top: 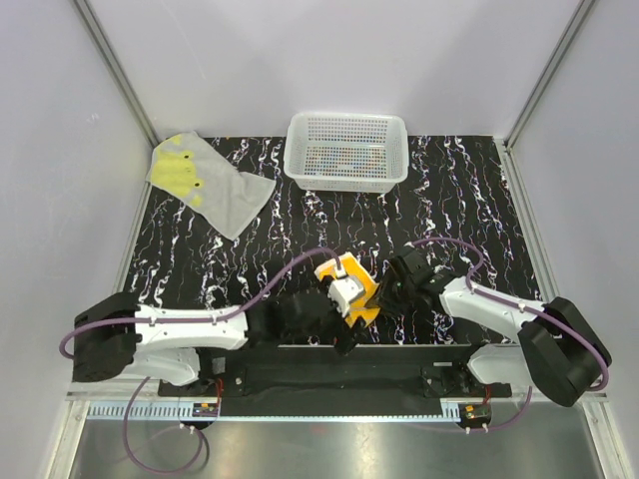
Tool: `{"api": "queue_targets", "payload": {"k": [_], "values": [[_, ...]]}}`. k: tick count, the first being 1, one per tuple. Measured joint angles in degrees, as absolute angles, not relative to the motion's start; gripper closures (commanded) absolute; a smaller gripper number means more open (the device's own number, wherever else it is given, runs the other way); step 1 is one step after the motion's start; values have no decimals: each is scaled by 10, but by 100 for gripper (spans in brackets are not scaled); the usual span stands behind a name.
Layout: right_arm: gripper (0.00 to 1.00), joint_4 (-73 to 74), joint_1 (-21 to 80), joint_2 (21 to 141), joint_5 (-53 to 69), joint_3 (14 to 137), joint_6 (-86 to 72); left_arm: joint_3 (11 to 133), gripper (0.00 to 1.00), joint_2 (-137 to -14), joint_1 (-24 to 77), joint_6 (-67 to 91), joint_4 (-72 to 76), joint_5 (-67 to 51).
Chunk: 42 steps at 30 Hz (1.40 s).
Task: Roll the towels
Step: Roll the towel
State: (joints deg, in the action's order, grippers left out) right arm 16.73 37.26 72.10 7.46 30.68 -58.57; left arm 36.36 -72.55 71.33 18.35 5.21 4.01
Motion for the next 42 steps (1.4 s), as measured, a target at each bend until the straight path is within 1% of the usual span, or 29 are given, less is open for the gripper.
{"api": "queue_targets", "payload": {"k": [2,4,8,11,12,14,15,18,20,22,25,26,28,29,30,31,32,33,35,36,37,38,39,42], "values": [[64,173,373,724,80,311,-583,363,1,-724,763,160,51,105],[63,179,373,727,85,314,-581,367,1,-741,792,143,48,154],[62,186,373,732,90,319,-576,412,1,-835,840,116,22,242],[62,192,373,732,94,322,-574,451,1,-905,867,105,8,286],[62,193,373,732,96,322,-573,458,8,-919,873,104,5,294],[61,196,373,732,99,322,-572,474,15,-943,880,106,-6,315],[61,196,373,732,100,322,-572,486,21,-957,881,106,-15,330],[61,197,373,732,101,322,-572,505,29,-980,880,110,-32,350],[60,197,373,731,101,322,-571,520,38,-999,880,112,-44,363],[59,199,373,730,101,322,-570,533,44,-1017,879,112,-55,371],[58,205,372,722,100,322,-568,554,50,-1037,879,110,-71,385],[58,208,372,719,100,322,-568,558,55,-1040,879,110,-76,388],[57,214,372,710,100,321,-568,562,57,-1046,878,107,-79,390],[54,217,372,705,100,320,-568,563,60,-1047,878,107,-79,391],[52,222,372,700,100,319,-568,563,66,-1048,877,107,-79,391],[48,226,372,694,100,318,-569,563,68,-1048,876,107,-79,390],[39,232,372,686,100,318,-570,563,69,-1048,875,106,-79,388],[36,238,372,679,100,318,-572,563,71,-1048,873,105,-78,387],[27,246,373,665,100,318,-574,562,72,-1047,868,103,-72,381],[17,250,373,659,100,318,-576,561,72,-1045,865,103,-69,376],[12,256,373,655,98,318,-579,558,72,-1041,861,103,-65,368],[2,262,373,652,95,318,-580,553,72,-1035,858,103,-62,359],[0,269,373,650,91,319,-582,549,72,-1030,854,103,-59,351],[0,298,373,648,70,325,-581,538,72,-1008,841,103,-58,314]]}}
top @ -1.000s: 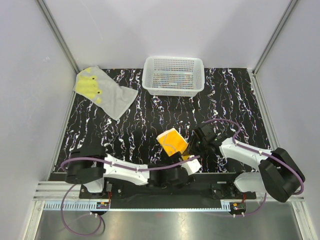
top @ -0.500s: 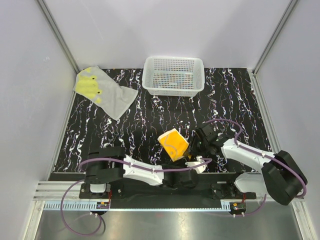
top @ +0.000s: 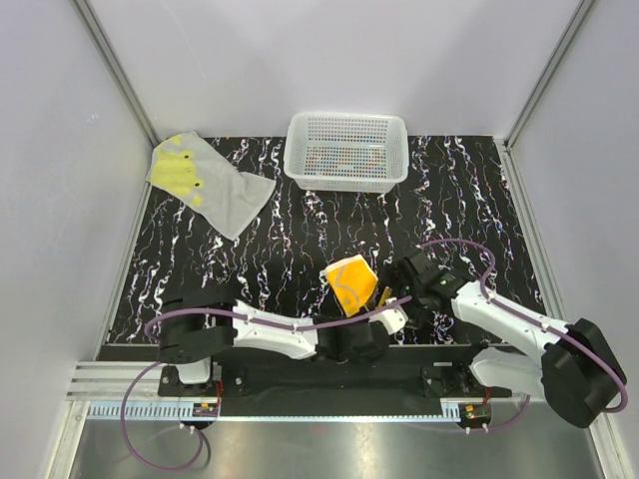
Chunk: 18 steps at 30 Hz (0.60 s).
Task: Roll the towels
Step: Roll the towel
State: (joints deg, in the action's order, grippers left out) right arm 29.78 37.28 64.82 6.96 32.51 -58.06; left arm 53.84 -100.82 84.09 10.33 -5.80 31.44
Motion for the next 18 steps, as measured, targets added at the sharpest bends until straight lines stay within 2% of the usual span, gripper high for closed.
{"api": "queue_targets", "payload": {"k": [4,10,18], "values": [[0,345,361,635,30,351,-578,527,72,-987,817,104,-58,260],[0,404,285,616,-36,427,-545,498,72,-941,773,110,-53,154],[0,427,267,610,-69,466,-521,463,72,-935,684,140,21,-55]]}}
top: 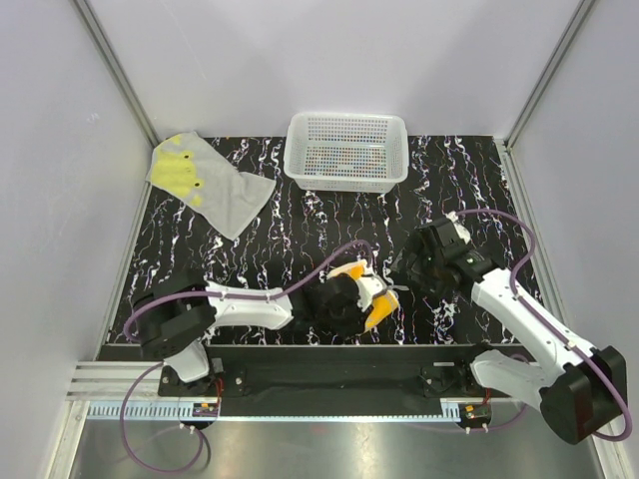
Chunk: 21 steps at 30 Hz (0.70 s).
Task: Roll the towels
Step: Roll the towel
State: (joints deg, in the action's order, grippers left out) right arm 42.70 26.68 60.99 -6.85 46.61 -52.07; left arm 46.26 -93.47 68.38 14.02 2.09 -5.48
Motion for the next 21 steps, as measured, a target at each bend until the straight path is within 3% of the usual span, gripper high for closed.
{"api": "queue_targets", "payload": {"k": [9,21], "values": [[2,416,267,488,-43,408,-498,436,71,-972,579,244,130,-289],[12,349,268,449,78,309,-483,501,66,-1108,492,350,187,-513]]}}
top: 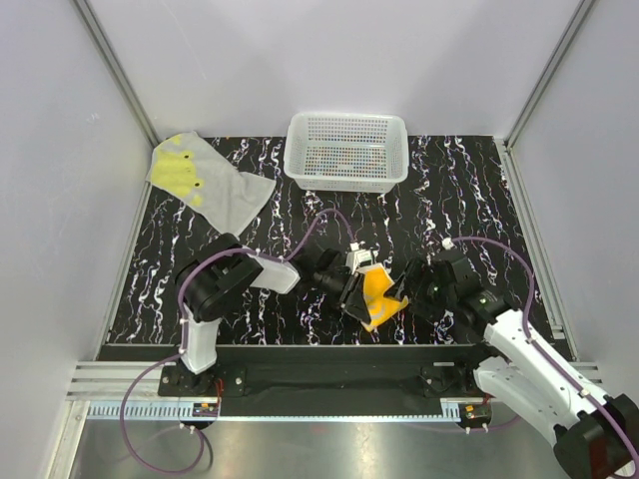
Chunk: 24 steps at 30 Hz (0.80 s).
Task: Roll the towels
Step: Roll the towel
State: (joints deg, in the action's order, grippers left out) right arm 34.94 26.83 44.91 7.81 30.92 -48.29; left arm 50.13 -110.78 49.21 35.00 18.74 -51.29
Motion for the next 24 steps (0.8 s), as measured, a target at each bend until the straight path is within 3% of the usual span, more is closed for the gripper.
{"api": "queue_targets", "payload": {"k": [6,16,19,20,24], "values": [[13,334,279,454,87,280,-495,502,60,-1138,461,377,207,-566],[15,273,317,561,65,269,-528,521,54,-1161,460,378,192,-598],[26,260,318,581,54,268,-535,522,52,-1161,460,375,189,-599],[34,254,318,588,51,268,-537,522,52,-1161,460,374,188,-599],[50,229,319,615,50,268,-544,521,38,-1152,460,362,173,-596]]}}
